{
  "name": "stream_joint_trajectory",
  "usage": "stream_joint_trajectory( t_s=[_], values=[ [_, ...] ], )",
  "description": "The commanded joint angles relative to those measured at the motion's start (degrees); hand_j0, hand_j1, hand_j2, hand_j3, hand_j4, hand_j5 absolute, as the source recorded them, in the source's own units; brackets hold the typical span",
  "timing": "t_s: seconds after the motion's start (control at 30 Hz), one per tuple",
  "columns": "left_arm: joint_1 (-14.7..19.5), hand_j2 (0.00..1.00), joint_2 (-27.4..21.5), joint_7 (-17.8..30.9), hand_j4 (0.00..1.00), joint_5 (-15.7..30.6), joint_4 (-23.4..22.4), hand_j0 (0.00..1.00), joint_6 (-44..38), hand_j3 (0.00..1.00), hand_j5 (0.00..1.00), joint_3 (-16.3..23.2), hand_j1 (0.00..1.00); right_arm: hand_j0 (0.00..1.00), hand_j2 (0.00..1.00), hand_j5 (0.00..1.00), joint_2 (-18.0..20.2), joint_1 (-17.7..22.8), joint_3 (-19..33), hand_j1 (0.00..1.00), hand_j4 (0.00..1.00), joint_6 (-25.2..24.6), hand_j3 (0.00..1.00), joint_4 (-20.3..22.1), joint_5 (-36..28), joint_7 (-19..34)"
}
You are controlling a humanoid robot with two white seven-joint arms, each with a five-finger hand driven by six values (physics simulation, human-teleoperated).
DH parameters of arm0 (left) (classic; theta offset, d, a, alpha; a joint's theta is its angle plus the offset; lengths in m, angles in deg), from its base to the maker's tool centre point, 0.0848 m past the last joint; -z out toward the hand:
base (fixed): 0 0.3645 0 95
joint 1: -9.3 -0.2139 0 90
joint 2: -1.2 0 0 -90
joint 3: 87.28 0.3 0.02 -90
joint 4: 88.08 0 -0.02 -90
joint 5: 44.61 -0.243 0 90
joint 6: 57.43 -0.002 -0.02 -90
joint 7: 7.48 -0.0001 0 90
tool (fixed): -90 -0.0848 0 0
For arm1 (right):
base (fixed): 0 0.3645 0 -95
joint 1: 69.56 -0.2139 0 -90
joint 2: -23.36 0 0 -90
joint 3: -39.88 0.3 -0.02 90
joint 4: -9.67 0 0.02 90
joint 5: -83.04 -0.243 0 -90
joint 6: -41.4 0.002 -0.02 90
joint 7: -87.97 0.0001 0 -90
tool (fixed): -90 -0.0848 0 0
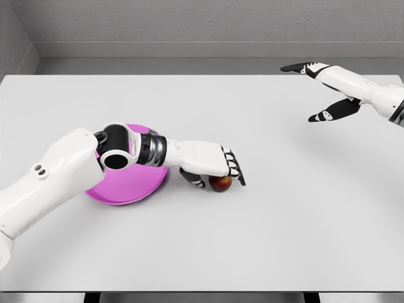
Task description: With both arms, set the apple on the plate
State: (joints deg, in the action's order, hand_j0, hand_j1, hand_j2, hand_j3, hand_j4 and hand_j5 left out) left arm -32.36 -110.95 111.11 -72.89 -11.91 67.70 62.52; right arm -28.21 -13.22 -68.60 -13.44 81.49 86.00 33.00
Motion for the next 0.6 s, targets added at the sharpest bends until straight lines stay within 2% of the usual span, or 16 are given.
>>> stream_joint_trajectory(
  t_s=[0.0,0.13,0.23,0.53,0.57],
  values=[
    [0.0,0.83,0.17,-0.03,0.83,0.15,-0.06,0.83,-0.12,0.83,0.83,-0.04,0.83,1.0,1.0,1.0,0.06,0.0,0.02,1.0,1.0,-0.16,1.0,0.08,-0.41,-0.03],
    [-0.09,0.82,0.43,-0.03,0.82,0.06,-0.15,0.82,-0.12,0.82,0.82,0.31,0.82,1.0,1.0,1.0,-0.03,0.0,0.02,1.0,1.0,-0.16,1.0,0.08,-0.41,-0.03],
    [0.0,0.74,0.35,-0.03,0.74,-0.02,-0.59,0.74,-0.12,0.74,0.74,0.31,0.74,1.0,1.0,1.0,-0.03,0.0,-0.15,1.0,1.0,-0.16,1.0,-0.01,-0.41,-0.03],
    [0.0,0.63,0.43,0.06,0.63,-0.11,-0.59,0.63,-0.12,0.63,0.63,1.1,0.63,1.0,1.0,1.0,0.06,0.0,-0.15,1.0,1.0,-0.16,1.0,0.16,-0.5,-0.03],
    [0.0,0.59,0.34,0.06,0.59,-0.11,-0.59,0.59,-0.12,0.59,0.59,1.1,0.59,1.0,1.0,1.0,0.06,0.0,-0.15,1.0,1.0,-0.16,1.0,0.16,-0.5,-0.03]
  ],
)
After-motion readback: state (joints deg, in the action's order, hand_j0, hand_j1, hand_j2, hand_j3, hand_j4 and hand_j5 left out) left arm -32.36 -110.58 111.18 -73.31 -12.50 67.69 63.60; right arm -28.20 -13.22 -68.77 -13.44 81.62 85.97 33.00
